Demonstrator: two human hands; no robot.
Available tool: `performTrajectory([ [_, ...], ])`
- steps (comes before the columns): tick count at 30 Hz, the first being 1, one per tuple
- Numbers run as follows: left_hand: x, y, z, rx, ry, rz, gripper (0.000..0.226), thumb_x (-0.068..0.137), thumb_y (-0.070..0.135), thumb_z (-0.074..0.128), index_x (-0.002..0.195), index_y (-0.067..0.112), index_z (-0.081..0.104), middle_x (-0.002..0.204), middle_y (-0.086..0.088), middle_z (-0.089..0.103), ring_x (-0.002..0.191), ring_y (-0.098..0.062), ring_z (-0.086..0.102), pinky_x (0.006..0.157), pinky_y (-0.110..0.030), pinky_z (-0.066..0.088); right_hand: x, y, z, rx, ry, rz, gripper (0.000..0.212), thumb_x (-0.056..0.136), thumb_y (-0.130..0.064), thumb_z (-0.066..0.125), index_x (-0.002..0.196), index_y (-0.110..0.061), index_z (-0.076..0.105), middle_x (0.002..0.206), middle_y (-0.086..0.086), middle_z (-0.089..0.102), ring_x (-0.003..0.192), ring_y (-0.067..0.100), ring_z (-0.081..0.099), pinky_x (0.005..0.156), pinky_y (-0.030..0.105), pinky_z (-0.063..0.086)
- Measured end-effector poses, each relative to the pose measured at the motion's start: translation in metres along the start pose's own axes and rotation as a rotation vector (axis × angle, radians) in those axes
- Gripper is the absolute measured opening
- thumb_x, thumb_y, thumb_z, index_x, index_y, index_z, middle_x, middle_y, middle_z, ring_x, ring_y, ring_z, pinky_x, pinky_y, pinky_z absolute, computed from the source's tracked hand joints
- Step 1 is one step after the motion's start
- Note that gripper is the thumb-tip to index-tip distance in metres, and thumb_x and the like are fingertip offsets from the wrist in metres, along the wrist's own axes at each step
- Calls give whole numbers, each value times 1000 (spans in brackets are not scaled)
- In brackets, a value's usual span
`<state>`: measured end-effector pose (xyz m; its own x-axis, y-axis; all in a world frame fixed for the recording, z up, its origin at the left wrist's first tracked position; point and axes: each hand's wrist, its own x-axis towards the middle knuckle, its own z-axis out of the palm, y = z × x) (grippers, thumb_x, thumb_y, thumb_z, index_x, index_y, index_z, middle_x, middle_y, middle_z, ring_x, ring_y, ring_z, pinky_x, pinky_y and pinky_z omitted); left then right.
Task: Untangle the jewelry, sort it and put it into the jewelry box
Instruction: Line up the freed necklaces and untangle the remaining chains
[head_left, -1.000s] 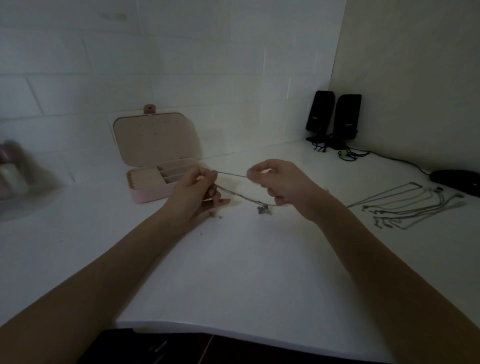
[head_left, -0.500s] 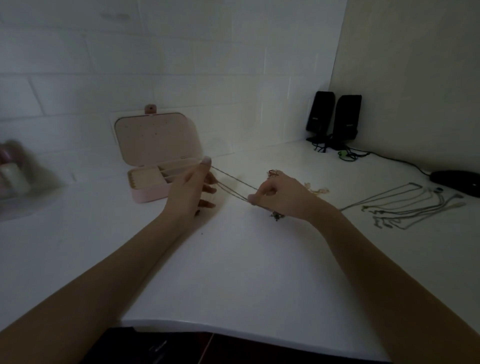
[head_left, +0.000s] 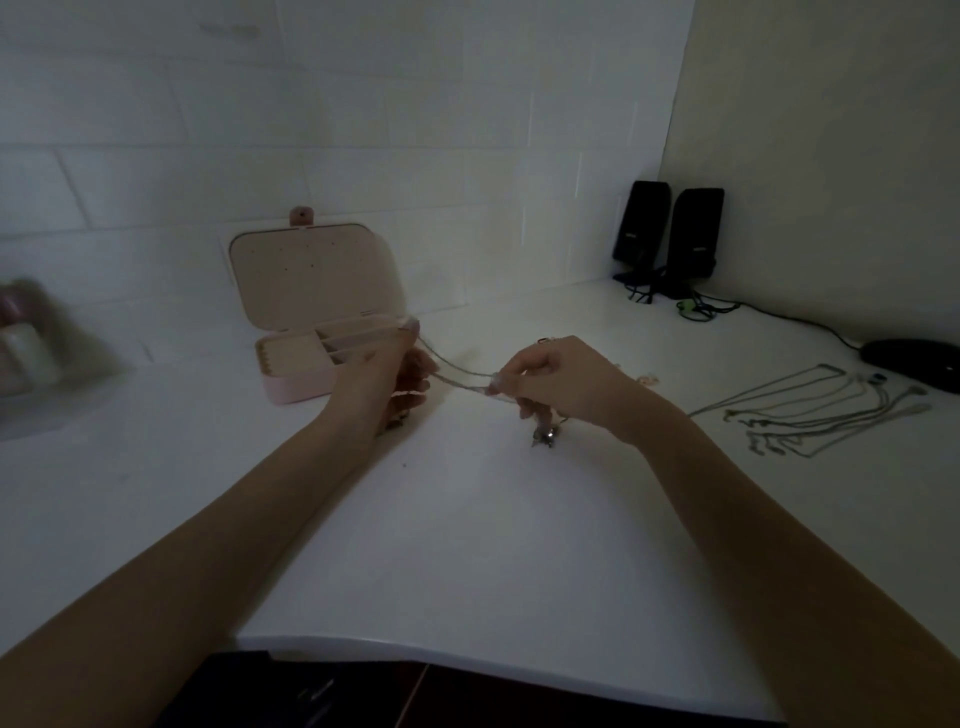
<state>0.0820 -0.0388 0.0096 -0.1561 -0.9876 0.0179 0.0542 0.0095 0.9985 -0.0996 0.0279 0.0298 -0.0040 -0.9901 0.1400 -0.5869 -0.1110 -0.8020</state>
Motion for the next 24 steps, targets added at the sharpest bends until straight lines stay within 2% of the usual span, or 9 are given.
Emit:
performTrajectory([
  [5,-1,-4,0,182,-19,28,47,85,58,54,64,16,62,72,-1,69,66,-17,56,59,-27,37,-5,-5,-3,111,22,-1,17,85,-24,69,87,-8,73,69,4,68,46,11,56,40,11,35],
  [9,-2,-2,-1,119,-62,-3,50,84,58,53,51,20,56,64,3,66,60,-13,54,55,-27,33,-1,-1,0,-20,57,7,24,80,-41,71,84,-18,73,59,-5,63,41,4,48,45,13,37],
  [11,-2,-1,0,113,-72,20,54,85,56,53,42,22,51,61,6,61,62,-13,52,57,-28,31,2,2,4,-86,62,-29,21,77,-44,73,89,-27,72,63,-7,58,42,-2,46,49,12,35],
  [13,-4,0,3,39,-121,29,56,89,49,52,40,22,52,55,6,56,59,-12,49,58,-29,29,2,3,9,-112,35,-83,24,76,-44,74,98,-36,68,76,-6,58,51,-5,48,53,8,35],
  [15,-8,2,7,-107,-200,33,53,91,39,54,42,21,54,49,3,52,53,-13,47,56,-27,31,1,2,12,-128,36,-121,29,76,-43,75,101,-36,63,89,-6,59,61,-3,51,58,10,37],
  [17,-10,3,9,-185,-238,13,49,91,33,56,43,20,56,49,3,48,48,-12,47,51,-24,35,0,1,13,-135,66,-142,28,76,-40,76,97,-31,61,96,-7,58,74,4,55,64,15,42],
  [20,-11,2,10,-203,-249,-7,38,90,29,58,54,18,63,50,2,44,46,-11,48,51,-23,39,0,-1,14,-139,92,-159,14,79,-38,73,83,-30,62,101,-9,57,93,8,56,78,19,44],
  [22,-12,2,9,-181,-268,-6,32,90,30,57,64,13,62,48,3,43,45,-10,48,50,-24,38,-1,-3,15,-107,77,-176,7,82,-36,70,81,-31,65,103,-7,60,95,9,58,84,21,45],
  [24,-13,2,8,-159,-306,-3,31,85,34,60,61,14,64,47,3,43,43,-11,47,50,-26,34,-2,-4,18,-115,59,-195,6,82,-35,71,82,-35,65,106,-4,63,94,12,61,85,24,47],
])
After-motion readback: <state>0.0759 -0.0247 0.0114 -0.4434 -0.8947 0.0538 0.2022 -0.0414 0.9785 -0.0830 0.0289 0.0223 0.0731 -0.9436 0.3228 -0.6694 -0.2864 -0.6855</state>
